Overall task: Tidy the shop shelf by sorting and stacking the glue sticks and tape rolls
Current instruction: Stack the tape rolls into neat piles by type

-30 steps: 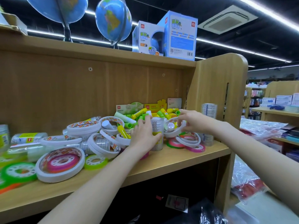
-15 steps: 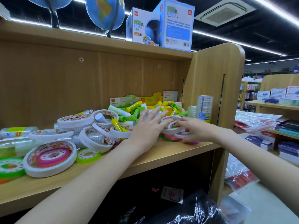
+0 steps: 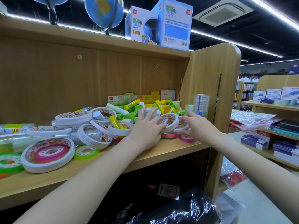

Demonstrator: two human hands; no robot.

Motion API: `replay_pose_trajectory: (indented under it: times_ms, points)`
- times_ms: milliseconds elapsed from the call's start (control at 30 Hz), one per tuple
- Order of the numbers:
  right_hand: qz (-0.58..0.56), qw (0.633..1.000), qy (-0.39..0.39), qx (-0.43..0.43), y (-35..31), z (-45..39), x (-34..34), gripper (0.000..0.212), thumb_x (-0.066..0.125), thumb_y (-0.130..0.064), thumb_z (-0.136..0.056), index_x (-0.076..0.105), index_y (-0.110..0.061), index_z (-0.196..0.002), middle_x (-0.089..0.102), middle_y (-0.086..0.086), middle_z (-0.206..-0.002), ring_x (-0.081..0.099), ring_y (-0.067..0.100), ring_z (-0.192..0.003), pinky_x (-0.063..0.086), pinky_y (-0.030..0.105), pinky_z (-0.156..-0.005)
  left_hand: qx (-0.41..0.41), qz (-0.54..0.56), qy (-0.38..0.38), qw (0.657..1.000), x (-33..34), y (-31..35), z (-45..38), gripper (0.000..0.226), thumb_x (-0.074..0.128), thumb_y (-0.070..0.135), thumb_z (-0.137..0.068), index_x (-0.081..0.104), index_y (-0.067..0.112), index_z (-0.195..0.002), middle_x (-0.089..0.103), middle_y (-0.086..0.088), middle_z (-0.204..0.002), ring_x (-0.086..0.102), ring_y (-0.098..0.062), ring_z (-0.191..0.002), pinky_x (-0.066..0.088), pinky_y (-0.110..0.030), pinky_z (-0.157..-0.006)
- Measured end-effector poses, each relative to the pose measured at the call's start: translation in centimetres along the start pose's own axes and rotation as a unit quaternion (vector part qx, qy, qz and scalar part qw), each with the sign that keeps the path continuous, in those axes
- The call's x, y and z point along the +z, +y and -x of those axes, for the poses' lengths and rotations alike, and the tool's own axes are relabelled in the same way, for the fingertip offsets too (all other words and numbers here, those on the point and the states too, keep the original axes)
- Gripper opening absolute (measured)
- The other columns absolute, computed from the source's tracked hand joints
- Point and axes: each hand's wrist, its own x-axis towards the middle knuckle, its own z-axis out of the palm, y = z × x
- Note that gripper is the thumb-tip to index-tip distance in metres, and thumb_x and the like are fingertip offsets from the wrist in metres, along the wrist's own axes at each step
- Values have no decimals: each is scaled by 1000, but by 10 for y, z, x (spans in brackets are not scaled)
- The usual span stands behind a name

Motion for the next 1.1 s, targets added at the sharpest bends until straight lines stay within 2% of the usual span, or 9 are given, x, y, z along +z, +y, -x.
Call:
replay_pose_trajectory:
  times_ms: [200, 300, 433, 500, 567, 633, 833, 1000, 1100]
  points:
    - [-200, 976, -74, 48, -1, -4, 2, 29, 55, -22, -91, 62, -9, -116, 60, 9, -117, 55, 20, -106, 42, 27, -84, 57, -26, 44, 997, 4, -2, 2, 50, 64, 36, -62, 65, 38, -113, 65, -3, -118, 54, -45, -115, 41, -67, -86]
    - [-304, 947, 21, 100, -6, -9, 11, 22, 54, -16, -91, 67, -8, -107, 62, 7, -115, 58, 17, -98, 45, 28, -82, 76, -74, 38, 994, 6, -5, 3, 55, 76, 37, -59, 66, 37, -113, 64, 0, -122, 51, -44, -119, 40, -66, -88]
    - [-349, 917, 143, 128, -14, -25, 24, 21, 67, -12, -82, 62, -11, -103, 41, 10, -127, 49, 25, -117, 41, 34, -102, 52, -87, 26, 995, 4, -2, 4, 57, 80, 39, -51, 69, 34, -107, 69, 5, -109, 55, -39, -117, 42, -62, -89]
    - [-391, 886, 179, 173, -21, -34, 23, 29, 69, -12, -80, 57, -16, -106, 38, 9, -124, 52, 29, -112, 46, 37, -98, 43, -93, 35, 994, 5, 0, 3, 49, 75, 36, -57, 70, 34, -106, 70, 6, -106, 57, -38, -115, 43, -62, -88]
    - [-416, 870, 184, 188, -25, -40, 19, 29, 67, -9, -81, 57, -20, -106, 47, 6, -117, 56, 23, -102, 50, 27, -82, 32, -83, 53, 995, 7, 0, 2, 45, 62, 31, -61, 71, 31, -105, 71, 4, -103, 58, -38, -112, 44, -62, -86]
    - [-421, 876, 168, 164, -25, -45, 10, 28, 65, -5, -81, 60, -20, -104, 59, 4, -110, 58, 17, -93, 47, 20, -66, 27, -76, 66, 995, 9, 0, 1, 44, 58, 29, -60, 72, 30, -102, 71, 3, -100, 59, -38, -111, 45, -62, -85]
    - [-388, 899, 189, 68, -17, -52, -25, 32, 60, 2, -81, 60, -18, -106, 56, 12, -110, 60, 14, -80, 46, 8, -56, 35, -82, 73, 993, 15, -1, 2, 45, 76, 34, -55, 72, 33, -100, 70, 5, -102, 57, -36, -115, 42, -62, -89]
    - [-360, 912, 187, 55, -9, -41, -37, 30, 65, -3, -81, 61, -17, -107, 54, 11, -113, 60, 17, -88, 47, 19, -74, 40, -64, 104, 992, 24, 4, 6, 46, 34, 22, -79, 69, 26, -108, 67, -1, -114, 48, -36, -126, 23, -60, -104]
    - [-357, 917, 172, 40, -11, -30, -38, 29, 67, -5, -80, 62, -20, -105, 56, 10, -112, 61, 19, -92, 47, 22, -78, 69, -73, 103, 990, 19, 3, 9, 39, 42, 26, -79, 71, 27, -105, 66, 0, -118, 50, -30, -125, 26, -60, -105]
